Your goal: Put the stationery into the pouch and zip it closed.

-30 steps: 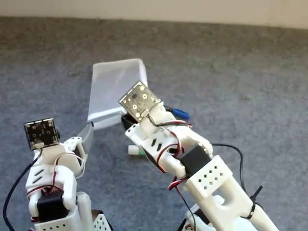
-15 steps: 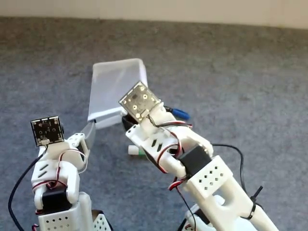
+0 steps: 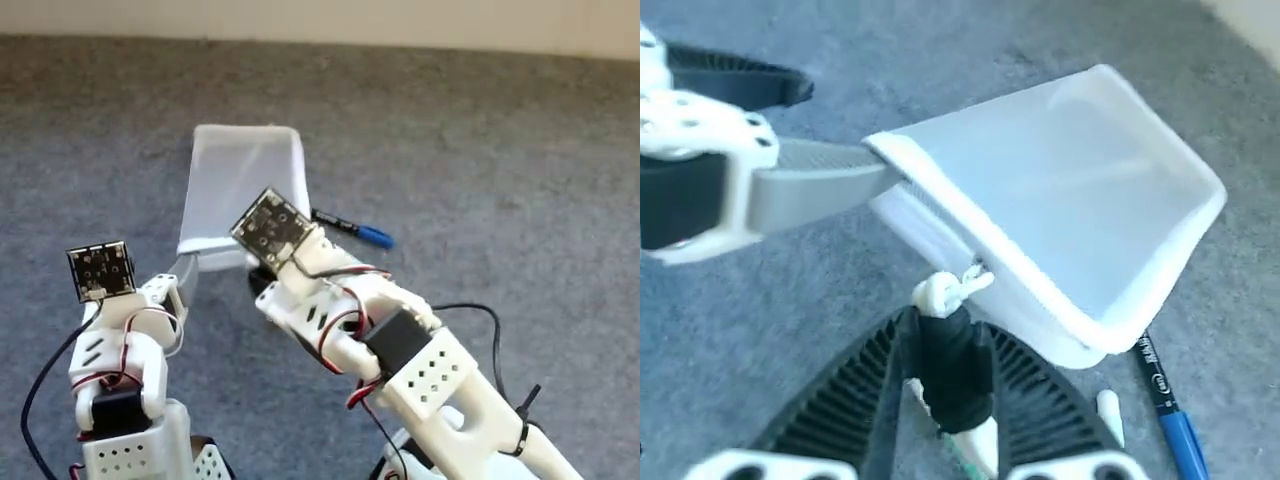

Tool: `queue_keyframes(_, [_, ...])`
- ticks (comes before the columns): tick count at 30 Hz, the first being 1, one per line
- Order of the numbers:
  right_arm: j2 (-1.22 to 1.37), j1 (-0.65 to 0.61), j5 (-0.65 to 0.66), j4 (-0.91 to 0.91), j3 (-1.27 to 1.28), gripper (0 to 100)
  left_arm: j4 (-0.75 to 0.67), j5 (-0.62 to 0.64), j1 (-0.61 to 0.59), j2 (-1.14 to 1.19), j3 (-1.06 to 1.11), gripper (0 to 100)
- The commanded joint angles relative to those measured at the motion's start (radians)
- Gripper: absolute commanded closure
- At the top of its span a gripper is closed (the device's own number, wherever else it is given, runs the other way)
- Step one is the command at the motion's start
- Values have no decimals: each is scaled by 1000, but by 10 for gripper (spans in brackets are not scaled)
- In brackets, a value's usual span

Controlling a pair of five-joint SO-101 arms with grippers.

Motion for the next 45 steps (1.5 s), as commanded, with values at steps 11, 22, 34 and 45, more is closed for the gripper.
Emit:
queue_keyframes(11, [-82,-13,-8,10,-13,994,-40,-77,19,-15,-48,913])
queue_keyframes(22, [-173,58,-8,7,-12,994,114,-89,-2,-15,-145,984])
queue_keyframes(34, [-173,113,-14,7,-16,994,149,-71,-93,-15,-168,995])
queue_keyframes(45, [-170,208,-166,13,-19,741,187,-54,-99,-15,-231,995])
